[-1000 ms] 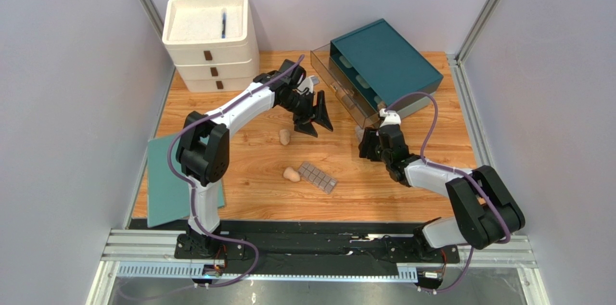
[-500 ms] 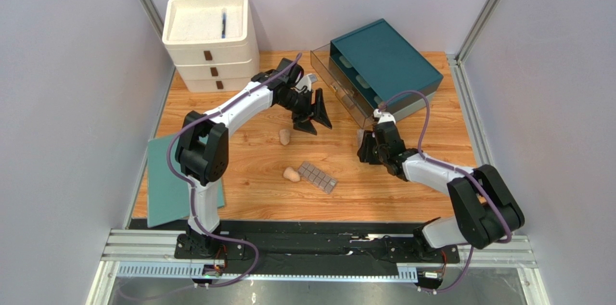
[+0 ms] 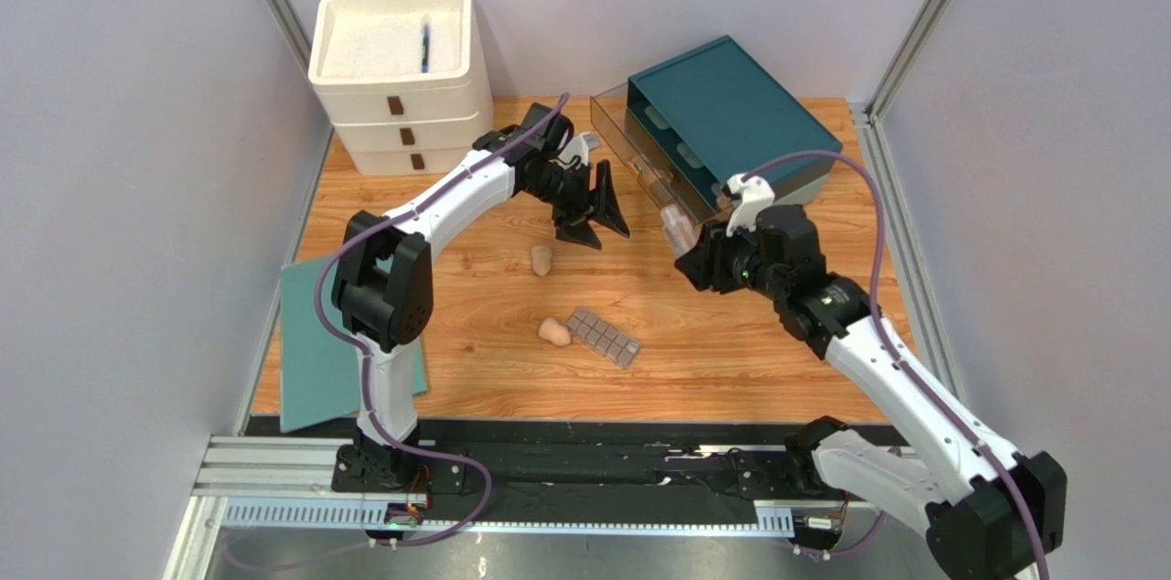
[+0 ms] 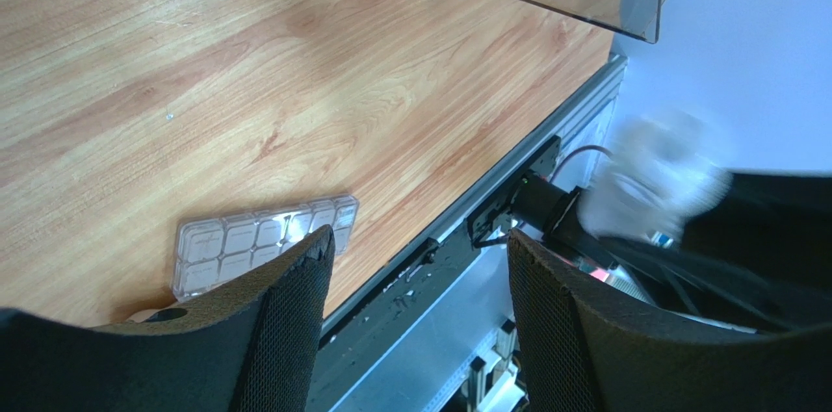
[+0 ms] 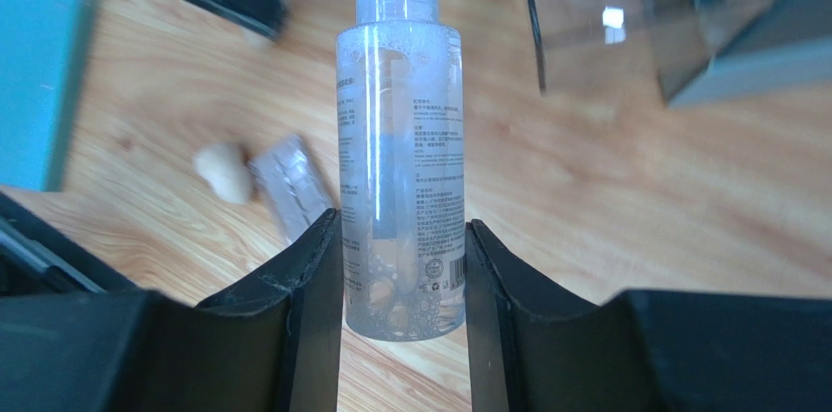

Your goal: Organize the makeup

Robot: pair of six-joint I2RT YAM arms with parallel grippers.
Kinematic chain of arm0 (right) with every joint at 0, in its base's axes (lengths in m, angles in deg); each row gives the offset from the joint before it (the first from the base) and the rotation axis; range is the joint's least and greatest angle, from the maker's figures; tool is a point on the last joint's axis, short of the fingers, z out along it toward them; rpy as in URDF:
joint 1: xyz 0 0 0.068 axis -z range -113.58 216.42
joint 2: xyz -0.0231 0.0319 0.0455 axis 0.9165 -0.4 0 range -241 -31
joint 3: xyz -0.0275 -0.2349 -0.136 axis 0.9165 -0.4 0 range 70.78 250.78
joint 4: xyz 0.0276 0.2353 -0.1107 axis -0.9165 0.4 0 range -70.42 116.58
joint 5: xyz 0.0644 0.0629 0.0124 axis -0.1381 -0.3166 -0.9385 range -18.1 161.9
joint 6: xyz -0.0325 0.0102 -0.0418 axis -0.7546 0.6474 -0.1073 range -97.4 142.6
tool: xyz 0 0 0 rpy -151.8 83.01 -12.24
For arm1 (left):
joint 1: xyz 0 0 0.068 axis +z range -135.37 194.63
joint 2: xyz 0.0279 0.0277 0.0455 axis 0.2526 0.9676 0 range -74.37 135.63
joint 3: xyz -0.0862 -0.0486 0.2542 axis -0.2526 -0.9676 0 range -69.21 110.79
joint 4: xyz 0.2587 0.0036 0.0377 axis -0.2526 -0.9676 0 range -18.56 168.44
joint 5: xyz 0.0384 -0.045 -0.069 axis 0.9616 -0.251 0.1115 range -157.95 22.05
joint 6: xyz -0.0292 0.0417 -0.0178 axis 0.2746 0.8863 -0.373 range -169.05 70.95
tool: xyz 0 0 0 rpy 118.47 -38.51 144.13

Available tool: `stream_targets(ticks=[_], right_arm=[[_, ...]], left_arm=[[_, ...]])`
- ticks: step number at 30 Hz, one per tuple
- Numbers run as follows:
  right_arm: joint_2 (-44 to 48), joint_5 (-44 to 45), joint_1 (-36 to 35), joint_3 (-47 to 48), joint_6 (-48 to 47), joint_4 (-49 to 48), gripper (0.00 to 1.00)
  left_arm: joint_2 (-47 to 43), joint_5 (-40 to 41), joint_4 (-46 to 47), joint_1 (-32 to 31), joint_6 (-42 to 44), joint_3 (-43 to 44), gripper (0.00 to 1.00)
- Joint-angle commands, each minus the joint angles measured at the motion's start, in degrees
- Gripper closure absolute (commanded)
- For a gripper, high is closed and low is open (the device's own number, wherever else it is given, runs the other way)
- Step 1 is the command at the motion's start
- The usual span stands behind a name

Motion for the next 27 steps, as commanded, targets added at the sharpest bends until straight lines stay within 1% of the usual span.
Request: stream_targets(ticks=[1, 2, 3, 5, 6, 7, 8, 9, 13, 17, 21, 25, 26, 27], right_arm=[[3.21, -1.9, -0.33, 10.11, -5.64, -3.53, 1.0], [2.86, -0.59, -0.24, 11.43, -6.6, -4.41, 1.0], [0.68, 2.04, -0.24, 14.67, -7.31, -5.55, 1.0], [-2.32, 3.55, 0.55, 18.19, -8.63, -6.0, 1.0], [-6.6, 3.91, 1.07, 19.69, -9.33, -6.52, 1.0], [-8.55, 3.82, 1.43, 22.93, -9.6, -6.79, 1.0], [-13.1, 2.95, 2.39, 24.35, -10.3, -7.23, 1.0], [-15.14, 3.03, 2.57, 27.24, -10.83, -7.23, 1.0], [-23.94, 5.31, 2.84, 32.87, -12.24, -7.32, 1.0], [-29.39, 12.32, 2.92, 35.61, -11.98, -6.88, 1.0], [-32.91, 15.33, 2.92, 37.02, -12.15, -6.53, 1.0], [-35.81, 15.16, 3.01, 39.04, -12.5, -4.86, 0.93], [-36.78, 16.2, 3.01, 40.09, -12.42, -3.73, 0.87], [-37.22, 16.3, 2.93, 40.71, -12.5, -3.19, 0.85]], left_arm=[[0.41, -1.73, -0.54, 0.52, -0.58, 2.96, 0.3], [0.5, -1.73, -0.54, 0.6, -0.67, 3.05, 0.3], [0.59, -1.82, -0.54, 0.69, -0.67, 3.4, 0.3], [0.85, -1.91, -0.63, 0.69, -0.67, 3.66, 0.3], [0.94, -1.91, -0.63, 0.78, -0.76, 3.92, 0.3], [1.03, -1.91, -0.63, 0.87, -0.85, 4.01, 0.3], [1.11, -2.0, -0.54, 0.87, -0.93, 4.27, 0.3], [1.29, -2.0, -0.63, 0.96, -0.93, 4.45, 0.3], [1.2, -2.08, -0.54, 1.22, -1.28, 4.72, 0.3], [0.94, -2.17, -0.19, 1.31, -1.81, 4.72, 0.3], [0.59, -2.35, 0.07, 1.4, -2.51, 4.72, 0.31], [0.76, -2.52, 0.77, 1.4, -3.48, 5.15, 0.31], [0.94, -2.87, 0.95, 1.4, -3.57, 5.68, 0.31], [1.37, -2.96, 0.95, 1.4, -3.92, 6.03, 0.31]])
